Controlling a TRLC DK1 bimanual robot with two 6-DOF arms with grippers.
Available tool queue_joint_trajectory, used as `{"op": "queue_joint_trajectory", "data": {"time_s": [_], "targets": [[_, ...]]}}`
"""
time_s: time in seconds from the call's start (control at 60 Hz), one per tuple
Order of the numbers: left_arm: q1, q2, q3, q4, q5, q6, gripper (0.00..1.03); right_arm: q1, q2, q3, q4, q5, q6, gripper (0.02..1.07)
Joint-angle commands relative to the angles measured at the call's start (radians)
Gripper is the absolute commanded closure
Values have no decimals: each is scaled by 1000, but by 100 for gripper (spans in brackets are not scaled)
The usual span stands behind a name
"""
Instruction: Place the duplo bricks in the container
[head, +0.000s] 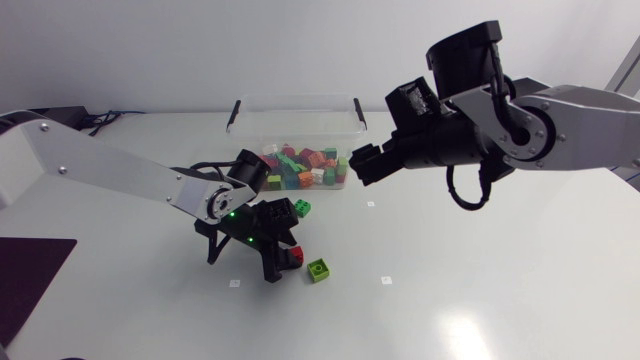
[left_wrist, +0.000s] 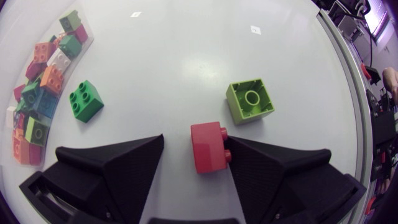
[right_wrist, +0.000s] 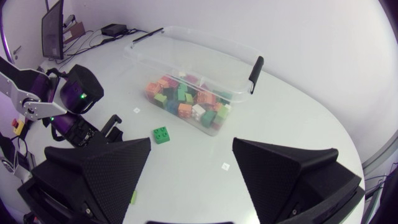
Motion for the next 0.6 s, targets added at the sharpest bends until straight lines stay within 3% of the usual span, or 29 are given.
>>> {"op": "queue_joint_trajectory", "data": {"time_s": [0.0,0.033,0.267,0.583], "targets": [[-14,36,22,3,0,-27,62,14,-18,-58,9,-14,-2,11],[-14,36,22,3,1,-28,66,17,-18,-73,7,-19,1,11],[-6,17,9,1,3,-24,68,80,25,-162,23,-19,26,11],[57,-131,-53,-11,3,-28,69,184,180,-137,1,3,44,11]]}}
